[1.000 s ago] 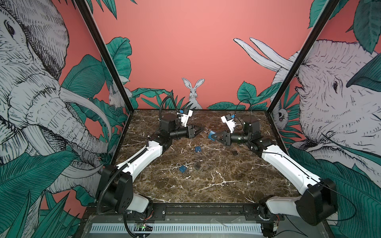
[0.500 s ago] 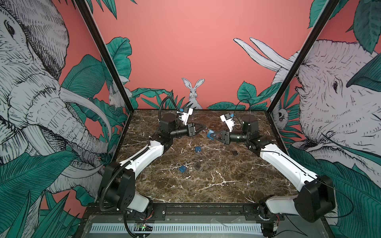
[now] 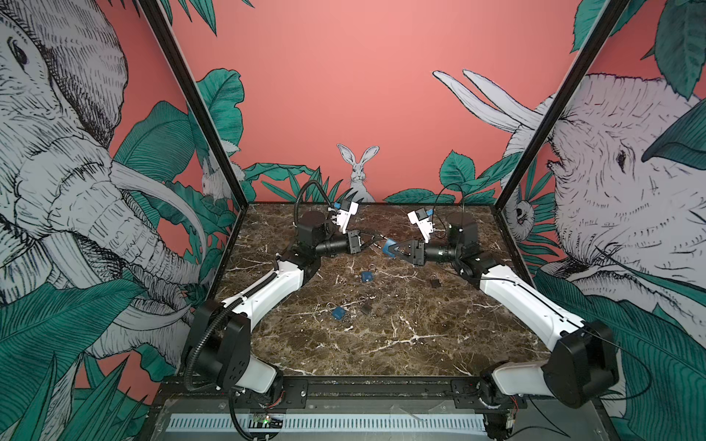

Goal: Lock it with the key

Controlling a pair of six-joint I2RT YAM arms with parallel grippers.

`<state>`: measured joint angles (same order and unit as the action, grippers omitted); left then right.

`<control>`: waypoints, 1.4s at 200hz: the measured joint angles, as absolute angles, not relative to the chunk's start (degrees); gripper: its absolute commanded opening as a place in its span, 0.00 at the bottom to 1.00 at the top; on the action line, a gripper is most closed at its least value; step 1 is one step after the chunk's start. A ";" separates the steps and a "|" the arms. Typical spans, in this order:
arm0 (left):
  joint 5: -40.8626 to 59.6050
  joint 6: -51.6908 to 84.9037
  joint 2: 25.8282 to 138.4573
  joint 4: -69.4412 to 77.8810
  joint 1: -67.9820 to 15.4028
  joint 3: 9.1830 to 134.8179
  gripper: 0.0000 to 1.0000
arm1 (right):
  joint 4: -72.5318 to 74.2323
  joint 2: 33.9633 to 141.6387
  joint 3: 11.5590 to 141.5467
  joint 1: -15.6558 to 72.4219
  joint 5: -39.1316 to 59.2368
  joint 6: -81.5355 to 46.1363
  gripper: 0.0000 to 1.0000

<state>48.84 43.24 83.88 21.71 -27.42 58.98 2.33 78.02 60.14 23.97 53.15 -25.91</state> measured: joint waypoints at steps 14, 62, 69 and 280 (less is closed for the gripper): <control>49.25 43.70 83.61 22.26 -27.27 58.98 0.00 | 2.63 78.08 60.07 23.97 53.91 -25.93 0.00; 49.58 43.66 83.57 22.57 -27.22 58.94 0.00 | 6.59 78.08 58.57 23.62 56.47 -31.18 0.00; 49.69 43.66 83.57 22.70 -27.22 58.85 0.00 | 7.31 78.08 58.22 23.53 56.99 -32.14 0.00; 48.80 43.62 84.58 29.26 -28.01 57.54 0.00 | 30.65 80.38 52.34 22.33 61.78 -57.04 0.00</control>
<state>48.80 43.62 84.58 29.26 -28.01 57.54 30.65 80.38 52.34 22.33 61.78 -57.04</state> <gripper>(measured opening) 0.107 0.165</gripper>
